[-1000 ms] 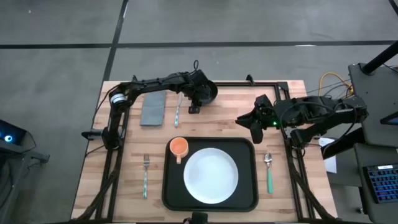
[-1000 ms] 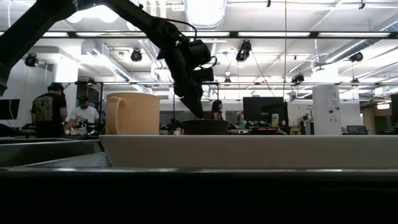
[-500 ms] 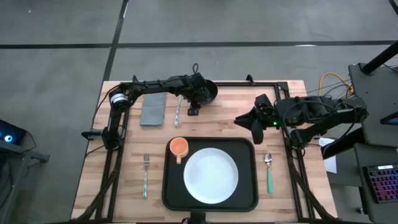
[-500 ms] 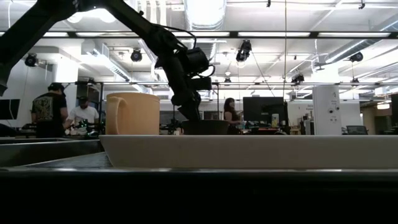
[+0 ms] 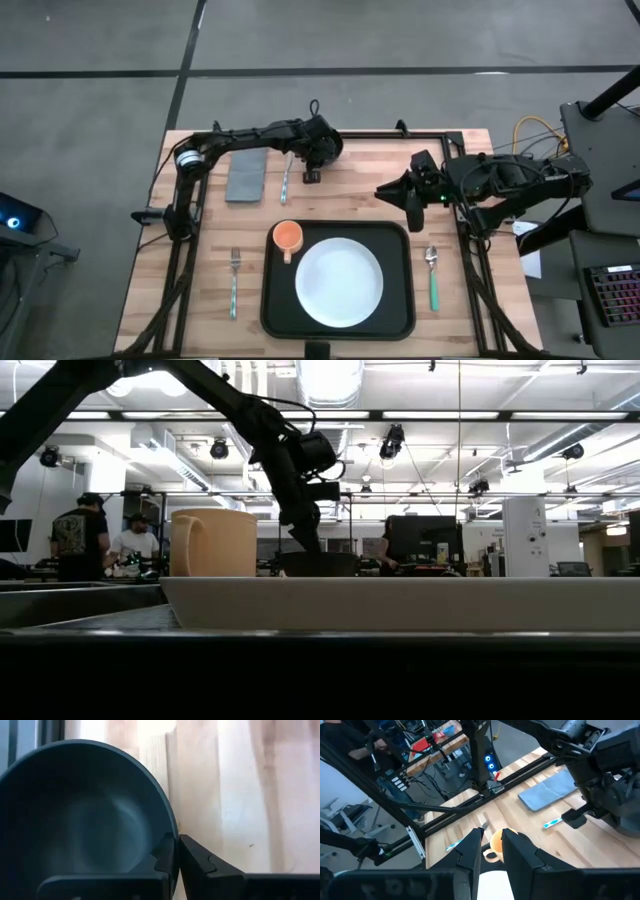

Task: Set up tray
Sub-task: Put the black bowl on top of the white plate

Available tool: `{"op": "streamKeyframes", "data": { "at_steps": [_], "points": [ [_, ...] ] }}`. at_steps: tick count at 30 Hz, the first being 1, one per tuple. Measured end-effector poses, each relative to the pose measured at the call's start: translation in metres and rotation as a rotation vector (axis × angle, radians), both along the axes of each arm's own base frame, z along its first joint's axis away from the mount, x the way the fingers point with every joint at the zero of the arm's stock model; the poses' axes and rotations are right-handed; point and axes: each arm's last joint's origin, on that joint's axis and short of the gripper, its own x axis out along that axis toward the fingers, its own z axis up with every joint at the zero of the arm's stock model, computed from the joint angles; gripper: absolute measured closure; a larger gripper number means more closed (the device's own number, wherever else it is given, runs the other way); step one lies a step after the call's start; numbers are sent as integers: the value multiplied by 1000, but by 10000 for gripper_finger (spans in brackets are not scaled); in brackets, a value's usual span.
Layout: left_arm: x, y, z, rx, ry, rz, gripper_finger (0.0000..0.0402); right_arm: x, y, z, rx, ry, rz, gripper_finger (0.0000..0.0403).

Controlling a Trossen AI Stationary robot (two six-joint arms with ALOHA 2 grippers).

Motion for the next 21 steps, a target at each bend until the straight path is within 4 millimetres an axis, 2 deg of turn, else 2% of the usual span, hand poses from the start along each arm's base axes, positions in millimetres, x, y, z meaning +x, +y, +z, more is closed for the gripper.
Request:
{"op": "streamKeyframes", "data": {
  "at_steps": [5, 9, 12, 16, 21],
  "points": [
    [-5, -20, 38, 52, -69, 9, 400, 0, -1, 0, -29, -4, -29, 335],
    [-18, -46, 73, 54, -104, 10, 400, -3, -6, 3, -59, -30, -200, 335],
    [-34, -77, 100, 27, -106, 14, 401, -9, -9, 7, -78, -50, -217, 335],
    [-51, -128, 129, -28, -134, -32, 401, -17, -12, 14, -103, -89, -208, 335],
    [-65, -193, 150, -41, -145, -51, 401, -31, -16, 23, -105, -140, -222, 335]
  ]
}}
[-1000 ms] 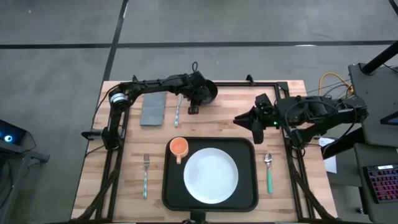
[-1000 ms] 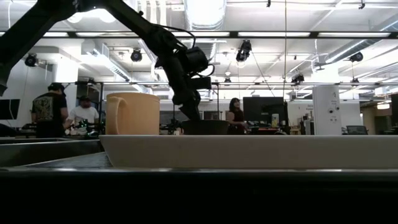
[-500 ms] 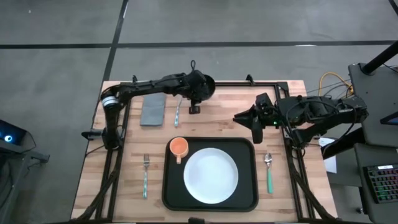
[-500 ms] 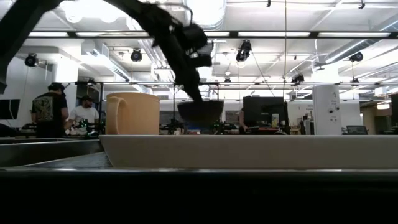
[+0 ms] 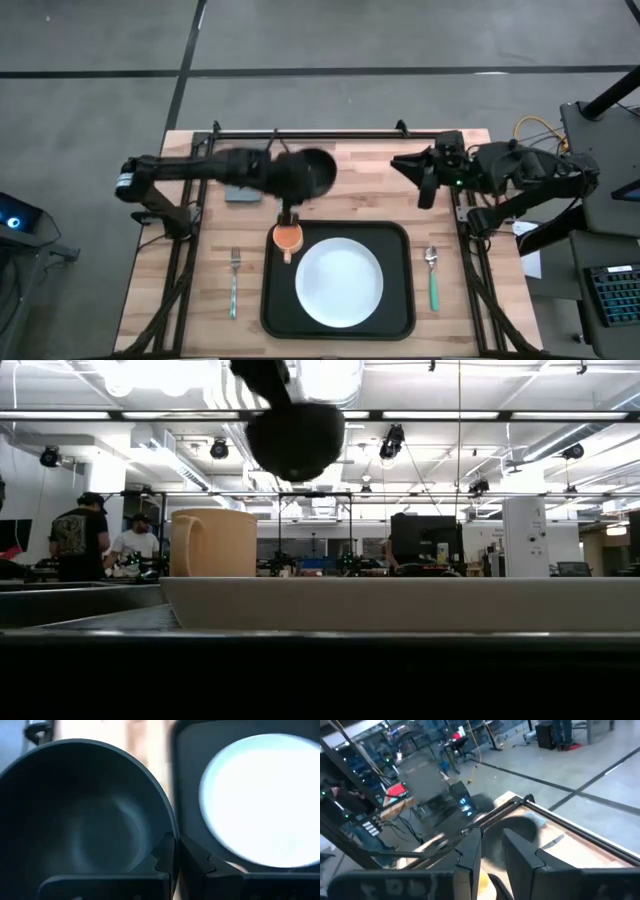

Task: Set up tray
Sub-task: Put the black bowl on top of the white plate

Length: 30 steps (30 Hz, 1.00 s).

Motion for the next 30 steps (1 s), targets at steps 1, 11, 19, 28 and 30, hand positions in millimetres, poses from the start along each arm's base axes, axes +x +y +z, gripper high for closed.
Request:
{"op": "streamKeyframes", "data": {
  "at_steps": [1, 11, 19, 28, 30],
  "points": [
    [-1, -11, 3, -16, -6, 2, 401, -3, -1, 1, 1, -8, 0, 335],
    [41, -79, -3, -118, 47, -25, 401, -5, -1, 3, -23, -6, 2, 335],
    [91, -119, -22, -62, 133, -138, 401, 4, 1, -2, -52, 29, 9, 335],
    [104, -150, -35, -54, 135, -178, 401, 2, 1, -2, -46, 25, 11, 335],
    [103, -156, -41, -45, 147, -187, 402, 2, 1, -2, -53, 28, 13, 335]
  ]
}}
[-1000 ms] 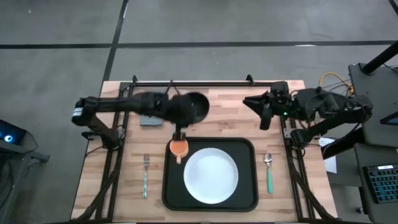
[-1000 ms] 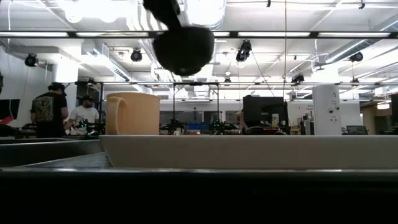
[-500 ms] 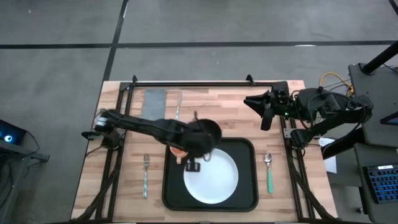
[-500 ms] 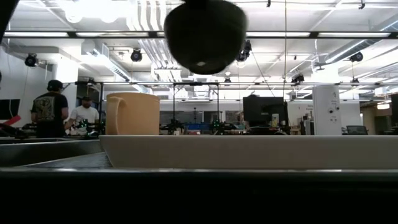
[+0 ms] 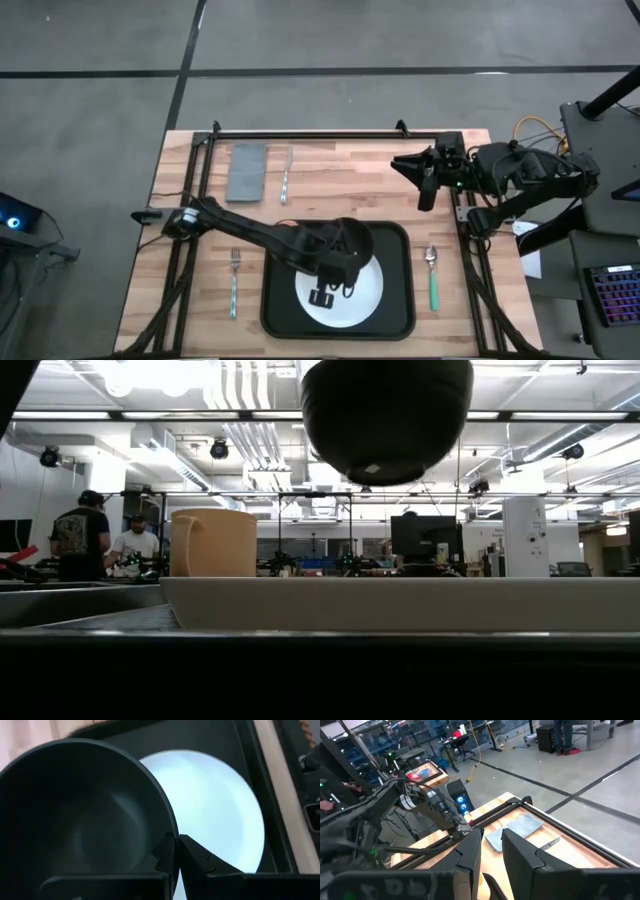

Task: Set up tray
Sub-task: Put the black bowl on top of the white plate

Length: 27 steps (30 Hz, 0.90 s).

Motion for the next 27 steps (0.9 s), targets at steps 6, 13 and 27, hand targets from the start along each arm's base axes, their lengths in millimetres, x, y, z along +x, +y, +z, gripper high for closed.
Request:
{"op": "streamKeyframes", "data": {
  "at_steps": [6, 13, 27],
  "points": [
    [-3, -18, -18, -8, 13, -17, 402, 1, 0, 0, -13, 7, 12, 335],
    [-9, -41, -41, -7, 18, -66, 402, 0, 0, 0, -58, 22, 22, 335],
    [-11, -51, -84, -11, -6, -72, 401, -1, 0, 0, -57, 18, 22, 335]
  ]
}}
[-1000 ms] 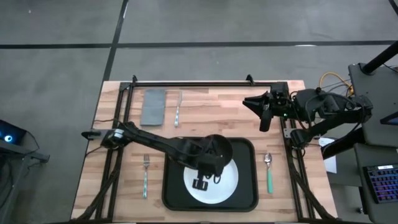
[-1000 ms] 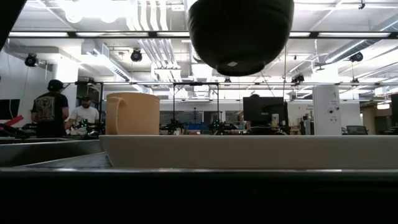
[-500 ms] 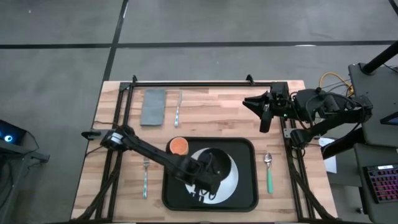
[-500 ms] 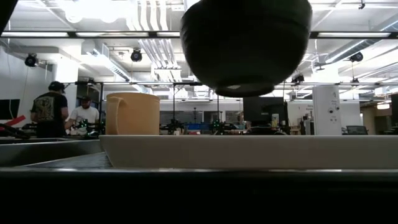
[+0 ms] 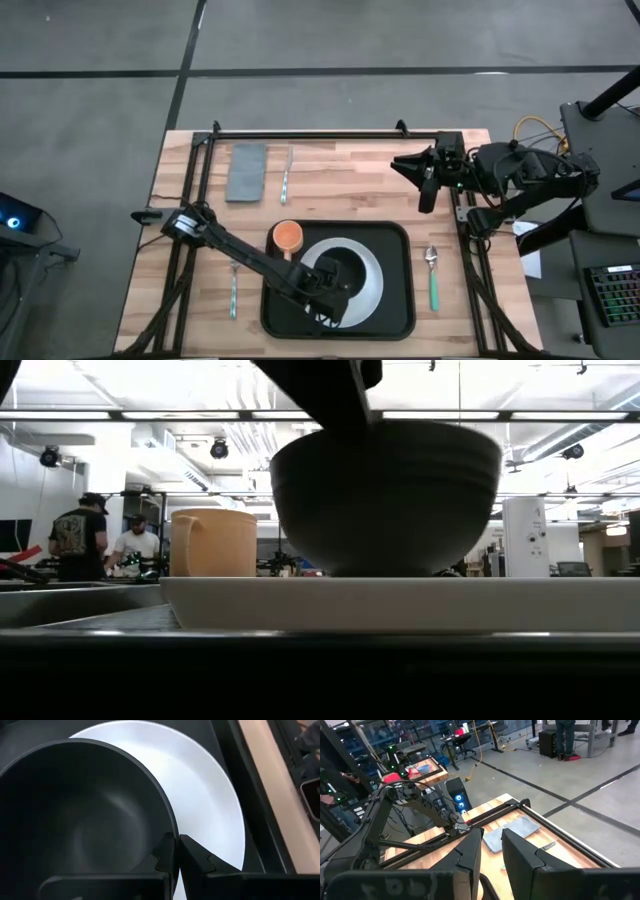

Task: Set up tray
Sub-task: Put the black bowl on top of the white plate

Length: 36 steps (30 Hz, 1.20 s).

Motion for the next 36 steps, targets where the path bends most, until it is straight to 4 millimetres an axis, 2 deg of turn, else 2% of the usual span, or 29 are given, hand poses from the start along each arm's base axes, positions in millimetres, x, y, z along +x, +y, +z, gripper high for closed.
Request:
{"op": "streamKeyframes", "data": {
  "at_steps": [24, 36],
  "points": [
    [1, 0, -22, -52, -21, 53, 401, -5, -1, 2, -36, 0, 8, 335],
    [3, -1, -17, -73, -32, 67, 384, -8, -1, 4, -32, -8, 32, 335]
  ]
}}
